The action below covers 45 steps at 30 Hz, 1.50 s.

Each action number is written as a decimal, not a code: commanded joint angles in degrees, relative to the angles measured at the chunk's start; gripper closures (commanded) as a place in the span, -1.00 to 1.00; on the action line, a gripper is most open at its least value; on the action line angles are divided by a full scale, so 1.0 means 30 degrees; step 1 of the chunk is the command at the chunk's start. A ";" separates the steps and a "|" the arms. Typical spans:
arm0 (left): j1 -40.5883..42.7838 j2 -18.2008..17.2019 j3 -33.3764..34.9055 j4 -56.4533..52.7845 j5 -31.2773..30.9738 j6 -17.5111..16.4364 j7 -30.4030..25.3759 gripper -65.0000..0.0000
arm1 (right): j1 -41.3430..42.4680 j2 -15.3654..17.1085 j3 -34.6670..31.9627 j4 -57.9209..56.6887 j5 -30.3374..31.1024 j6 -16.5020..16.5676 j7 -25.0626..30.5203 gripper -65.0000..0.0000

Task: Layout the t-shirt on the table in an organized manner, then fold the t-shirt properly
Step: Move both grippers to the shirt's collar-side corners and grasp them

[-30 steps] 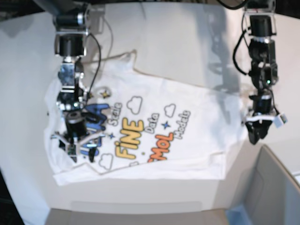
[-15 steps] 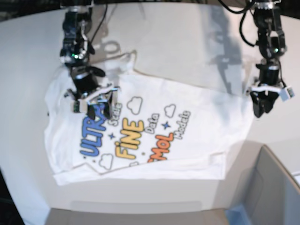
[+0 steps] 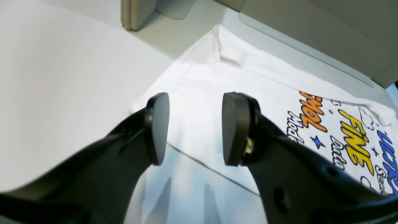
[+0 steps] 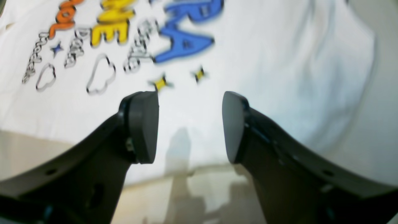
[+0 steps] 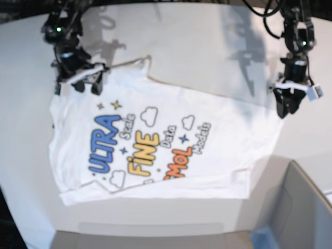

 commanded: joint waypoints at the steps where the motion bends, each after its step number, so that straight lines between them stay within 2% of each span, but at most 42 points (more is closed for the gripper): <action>1: -0.0046 -0.0284 -0.0103 0.0333 -0.0065 -0.0120 -0.0590 0.18 | -0.0001 0.0043 0.0659 0.0442 0.1013 0.0152 -0.0731 -0.01; 5: -0.0105 -0.0284 -0.0103 0.0333 -0.0065 -0.0120 -0.0590 0.18 | 0.0117 0.0131 0.3238 0.0442 0.4178 0.0152 -0.4833 -0.01; 8: -0.0134 -0.0284 -0.0074 0.0333 -0.0065 -0.0120 -0.0590 0.18 | 0.0146 0.0131 0.4058 0.0412 0.5233 0.0123 -0.5976 -0.01; 28: -0.0632 -0.0254 -0.0074 0.0333 -0.0065 -0.0120 -0.0590 0.18 | 0.2695 0.0073 0.3296 -0.4013 0.5350 0.0064 -0.6152 0.01; 30: -0.0691 -0.0254 -0.0074 0.0333 -0.0065 -0.0120 -0.0590 0.18 | 0.2813 0.0161 0.2798 -0.4159 0.5350 0.0064 -0.6181 0.10; 32: -0.0720 -0.0254 -0.0074 0.0333 -0.0065 -0.0120 -0.0590 0.18 | 0.2813 0.0161 0.2388 -0.4130 0.5350 0.0064 -0.6181 0.32; 37: -0.0720 -0.0254 -0.0074 0.0333 -0.0065 -0.0120 -0.0590 0.18 | 0.2314 0.0161 0.2271 -0.4071 0.5350 -0.0199 -0.6474 1.00; 40: -0.0720 -0.0254 -0.0074 0.0333 -0.0065 -0.0120 -0.0590 0.18 | 0.1875 0.0366 0.2300 -0.3573 0.5350 -0.1108 -0.7061 1.00; 45: -0.0661 -0.0254 -0.0074 0.0333 -0.0065 -0.0120 -0.0590 0.18 | 0.0175 0.0512 0.2329 -0.0994 0.5379 -0.1166 -0.7090 1.00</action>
